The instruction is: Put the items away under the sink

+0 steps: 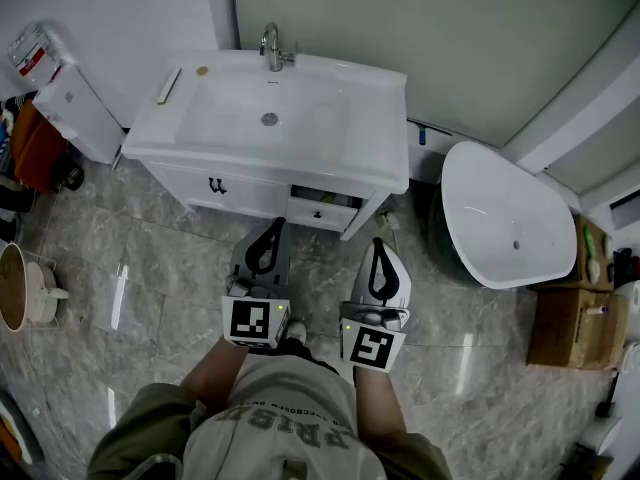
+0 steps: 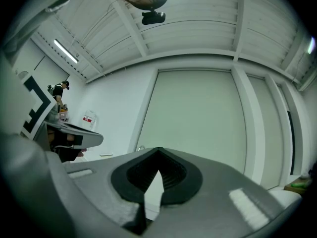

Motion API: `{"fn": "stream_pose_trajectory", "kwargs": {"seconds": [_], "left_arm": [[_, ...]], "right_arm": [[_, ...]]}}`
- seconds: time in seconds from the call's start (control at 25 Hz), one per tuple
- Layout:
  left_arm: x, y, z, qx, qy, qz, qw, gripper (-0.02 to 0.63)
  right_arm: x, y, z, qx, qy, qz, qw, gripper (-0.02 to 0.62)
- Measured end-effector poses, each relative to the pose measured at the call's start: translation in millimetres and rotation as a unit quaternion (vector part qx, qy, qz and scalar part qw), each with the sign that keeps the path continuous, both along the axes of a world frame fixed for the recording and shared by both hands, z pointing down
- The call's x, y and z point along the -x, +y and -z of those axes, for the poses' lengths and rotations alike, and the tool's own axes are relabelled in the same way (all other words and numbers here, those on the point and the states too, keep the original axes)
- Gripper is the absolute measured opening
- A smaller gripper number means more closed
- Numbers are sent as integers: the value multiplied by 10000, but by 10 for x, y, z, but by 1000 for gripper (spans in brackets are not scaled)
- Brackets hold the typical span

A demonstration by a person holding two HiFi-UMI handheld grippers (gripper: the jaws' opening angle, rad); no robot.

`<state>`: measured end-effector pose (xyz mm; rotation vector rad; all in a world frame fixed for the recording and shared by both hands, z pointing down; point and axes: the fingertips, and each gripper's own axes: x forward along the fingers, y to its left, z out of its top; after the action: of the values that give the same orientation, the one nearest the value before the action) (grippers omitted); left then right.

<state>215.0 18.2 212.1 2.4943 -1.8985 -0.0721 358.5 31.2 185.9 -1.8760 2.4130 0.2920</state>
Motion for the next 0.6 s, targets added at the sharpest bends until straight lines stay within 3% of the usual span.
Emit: {"fn": "stream_pose_trajectory", "kwargs": {"seconds": [0.6], "left_arm": [[-26,94,-45,79,-117,17,9999,9]], "right_arm": [[-36,73,6,-11,14,50,10000,-2]]}}
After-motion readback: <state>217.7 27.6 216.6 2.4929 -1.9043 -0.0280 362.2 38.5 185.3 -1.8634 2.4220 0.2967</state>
